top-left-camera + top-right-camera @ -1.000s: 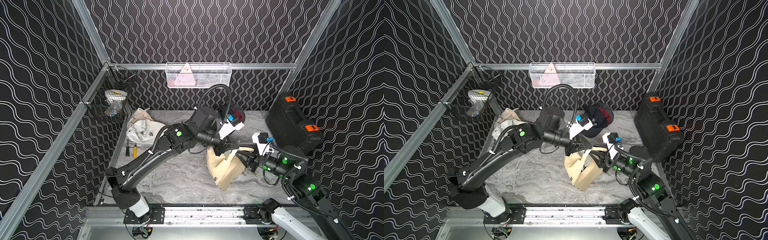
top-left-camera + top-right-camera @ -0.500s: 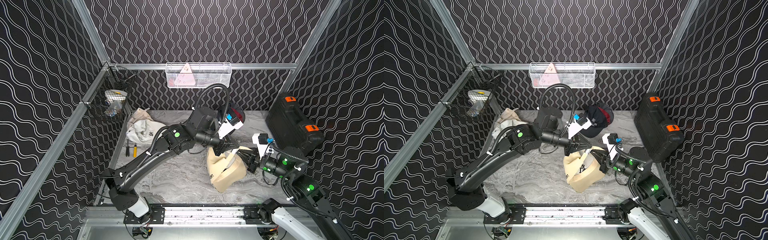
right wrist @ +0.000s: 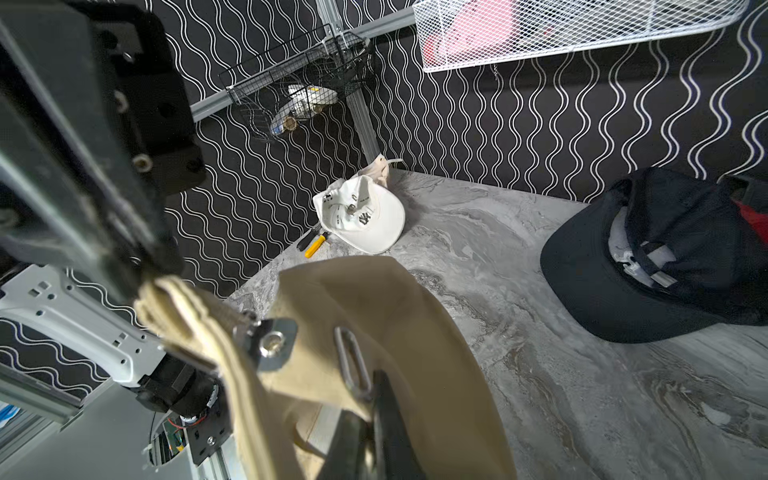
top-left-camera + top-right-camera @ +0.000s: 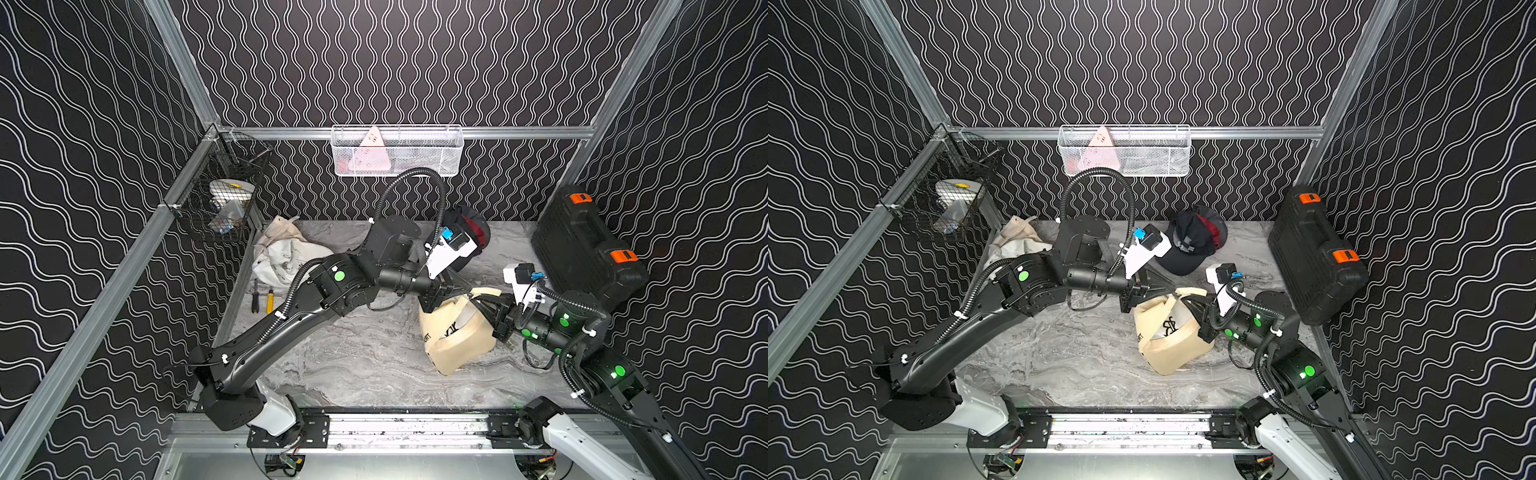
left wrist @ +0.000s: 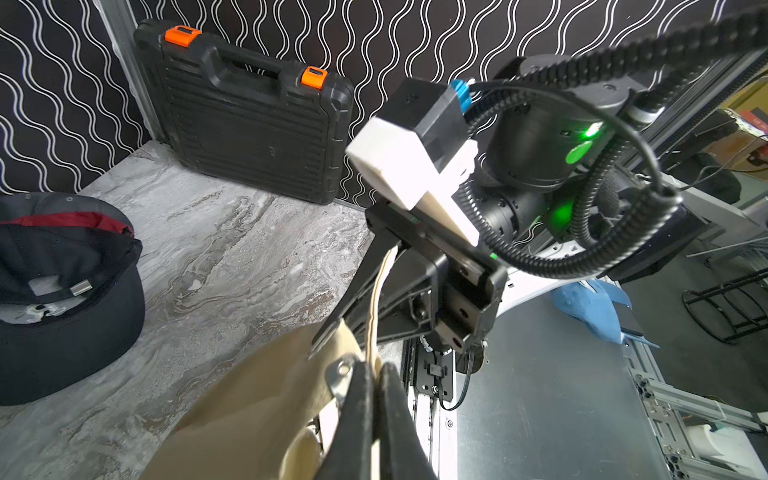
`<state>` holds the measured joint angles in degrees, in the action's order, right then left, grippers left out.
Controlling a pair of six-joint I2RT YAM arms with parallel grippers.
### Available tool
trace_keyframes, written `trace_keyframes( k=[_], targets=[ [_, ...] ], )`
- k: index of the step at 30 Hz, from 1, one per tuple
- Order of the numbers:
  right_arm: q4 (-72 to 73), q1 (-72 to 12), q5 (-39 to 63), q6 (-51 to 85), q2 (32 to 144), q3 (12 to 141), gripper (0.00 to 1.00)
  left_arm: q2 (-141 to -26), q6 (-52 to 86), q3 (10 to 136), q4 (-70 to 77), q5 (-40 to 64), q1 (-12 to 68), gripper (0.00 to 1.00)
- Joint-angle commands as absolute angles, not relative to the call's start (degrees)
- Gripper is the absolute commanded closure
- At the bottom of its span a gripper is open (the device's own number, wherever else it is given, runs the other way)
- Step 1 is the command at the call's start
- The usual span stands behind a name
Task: Open the adjustable buckle of the baseball cap
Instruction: Open the adjustable buckle on the baseball cap, then pull the adjustable strap on the baseball cap.
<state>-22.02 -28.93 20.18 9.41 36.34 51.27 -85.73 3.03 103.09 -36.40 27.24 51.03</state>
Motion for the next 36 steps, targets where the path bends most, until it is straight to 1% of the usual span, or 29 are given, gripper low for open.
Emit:
trace_keyframes(
  k=[1,4,8,9,11,12,14,17,20,23,27,32,36],
  targets=[
    [-22.4,-28.95,18.98,10.66,36.63,52.17,1.0,-85.77,2.49,103.0,-34.65,27.99,51.06,1.0],
    [-23.44,-28.92,17.88,11.7,37.68,53.85,1.0,-85.12,2.28,101.49,-34.07,27.83,51.06,1.0],
    [-26.55,-28.92,14.67,13.01,39.82,56.63,1.0,-80.37,2.91,95.78,-28.57,26.94,51.05,1.0],
    [-27.03,-28.92,13.9,13.44,40.3,57.11,1.0,-79.12,2.9,94.46,-27.59,25.98,50.98,0.95],
    [-27.33,-28.92,13.03,14.09,40.82,57.62,1.0,-77.44,2.67,92.81,-27.07,23.96,51.01,0.74],
    [-27.21,-28.98,12.65,14.44,41.02,57.74,1.0,-76.82,2.51,92.17,-27.11,23.15,51.02,0.72],
    [-26.91,-28.95,11.84,15.15,41.2,57.9,1.0,-75.74,2.31,90.73,-27.0,21.44,51.05,0.72],
    [-27.02,-28.98,9.92,15.91,41.49,58.55,1.0,-73.21,2.8,87.34,-25.19,19.74,51.0,0.77],
    [-27.25,-28.93,9.56,16.25,41.89,59.36,1.0,-71.54,3.11,84.27,-22.8,19.33,51.05,0.76],
    [-26.91,-28.98,10.18,16.68,41.94,59.89,1.0,-71.95,2.99,83.5,-22.46,18.95,51.02,0.71],
    [-26.81,-28.92,11.1,17.36,42.2,60.54,1.0,-73.51,2.99,83.06,-21.03,18.42,51.05,0.61],
    [-26.56,-28.94,13.2,18.59,42.49,60.77,1.0,-74.42,3.7,82.15,-17.51,15.98,51.02,0.55],
    [-26.01,-28.92,14.71,19.49,42.53,60.91,1.0,-75.25,3.64,81.78,-15.79,14.56,51.02,0.46]
  ],
)
